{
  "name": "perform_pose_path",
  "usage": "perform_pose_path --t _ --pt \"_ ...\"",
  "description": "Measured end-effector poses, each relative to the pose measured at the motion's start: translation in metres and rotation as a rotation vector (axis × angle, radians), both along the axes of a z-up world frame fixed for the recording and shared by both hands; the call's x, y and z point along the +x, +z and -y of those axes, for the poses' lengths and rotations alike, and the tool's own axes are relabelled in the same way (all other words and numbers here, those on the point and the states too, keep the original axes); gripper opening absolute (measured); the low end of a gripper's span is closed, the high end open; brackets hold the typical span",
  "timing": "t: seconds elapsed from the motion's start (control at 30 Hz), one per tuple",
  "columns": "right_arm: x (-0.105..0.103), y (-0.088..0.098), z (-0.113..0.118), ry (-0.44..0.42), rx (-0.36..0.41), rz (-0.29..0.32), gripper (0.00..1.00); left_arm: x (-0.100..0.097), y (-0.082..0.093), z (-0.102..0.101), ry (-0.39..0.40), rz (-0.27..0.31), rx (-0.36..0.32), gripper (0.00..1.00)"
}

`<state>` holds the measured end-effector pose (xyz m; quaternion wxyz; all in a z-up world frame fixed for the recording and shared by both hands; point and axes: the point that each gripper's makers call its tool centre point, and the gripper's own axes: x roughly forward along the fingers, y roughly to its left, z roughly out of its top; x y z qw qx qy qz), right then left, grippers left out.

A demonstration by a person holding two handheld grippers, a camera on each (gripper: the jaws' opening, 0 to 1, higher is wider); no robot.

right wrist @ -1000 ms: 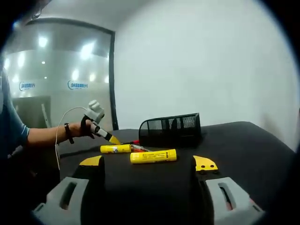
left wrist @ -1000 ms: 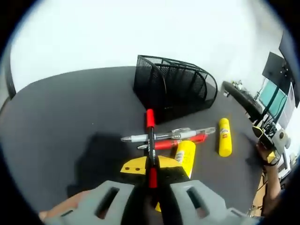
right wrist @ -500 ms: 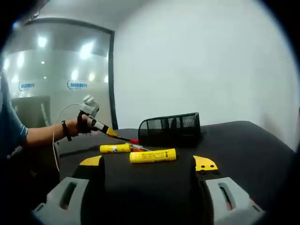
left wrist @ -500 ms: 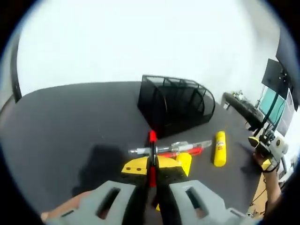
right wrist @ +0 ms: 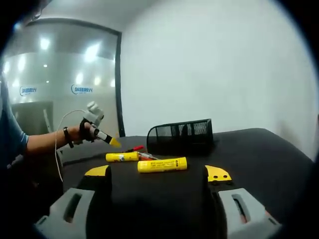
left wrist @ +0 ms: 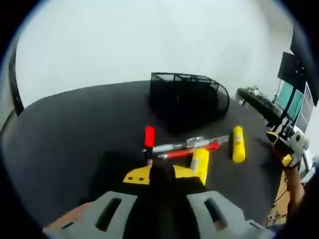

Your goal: Pick up pens and glue sticks and place them into the holder.

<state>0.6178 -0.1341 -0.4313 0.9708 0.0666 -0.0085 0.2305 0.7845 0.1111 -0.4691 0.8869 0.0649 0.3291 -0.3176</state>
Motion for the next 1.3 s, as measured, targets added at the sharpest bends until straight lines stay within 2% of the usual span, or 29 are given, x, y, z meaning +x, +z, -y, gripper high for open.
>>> perform_pose_path --t 0.07,0.17,0.23,0.37,0.47,0.5,0.53,0.7,0.8,0.83,1.03,1.13,1.3 --pt "0.0 0.0 0.0 0.0 -0.001 -0.001 0.69 0.006 -0.008 -0.006 0.017 0.007 0.048 0.18" --pt "0.0 0.0 0.0 0.0 -0.001 -0.001 0.69 0.016 -0.019 -0.014 0.047 -0.005 0.064 0.18" --pt "0.0 -0.001 0.0 -0.001 -0.003 -0.001 0.69 0.023 -0.017 -0.025 0.094 0.032 0.077 0.18" --pt "0.0 -0.001 0.0 0.001 -0.003 -0.002 0.69 0.028 -0.015 -0.042 0.122 0.088 0.136 0.2" --pt "0.0 -0.001 0.0 0.003 -0.004 -0.002 0.69 0.028 -0.015 -0.049 0.138 0.103 0.136 0.2" --pt "0.0 -0.001 0.0 0.003 -0.005 -0.002 0.69 0.026 -0.017 -0.048 0.131 0.096 0.129 0.19" --pt "0.0 -0.001 0.0 0.003 -0.006 -0.002 0.69 0.022 -0.021 -0.046 0.119 0.06 0.123 0.19" --pt "0.0 -0.001 0.0 0.002 -0.005 -0.002 0.69 0.015 -0.027 -0.038 0.093 0.045 0.118 0.19" --pt "0.0 -0.001 -0.001 0.003 -0.008 -0.004 0.69 0.015 -0.027 -0.037 0.089 0.05 0.126 0.13" --pt "0.0 -0.001 -0.001 0.003 -0.008 -0.005 0.69 0.014 -0.027 -0.037 0.091 0.05 0.129 0.07" --pt "0.0 -0.002 -0.001 0.004 -0.007 -0.008 0.69 0.016 -0.014 -0.038 0.106 0.082 0.119 0.06" --pt "0.001 -0.002 0.0 0.005 -0.006 -0.009 0.69 0.015 -0.001 -0.039 0.11 0.11 0.108 0.06" --pt "0.001 -0.002 0.0 0.004 -0.003 -0.009 0.69 0.011 0.041 -0.04 0.11 0.217 0.091 0.06"
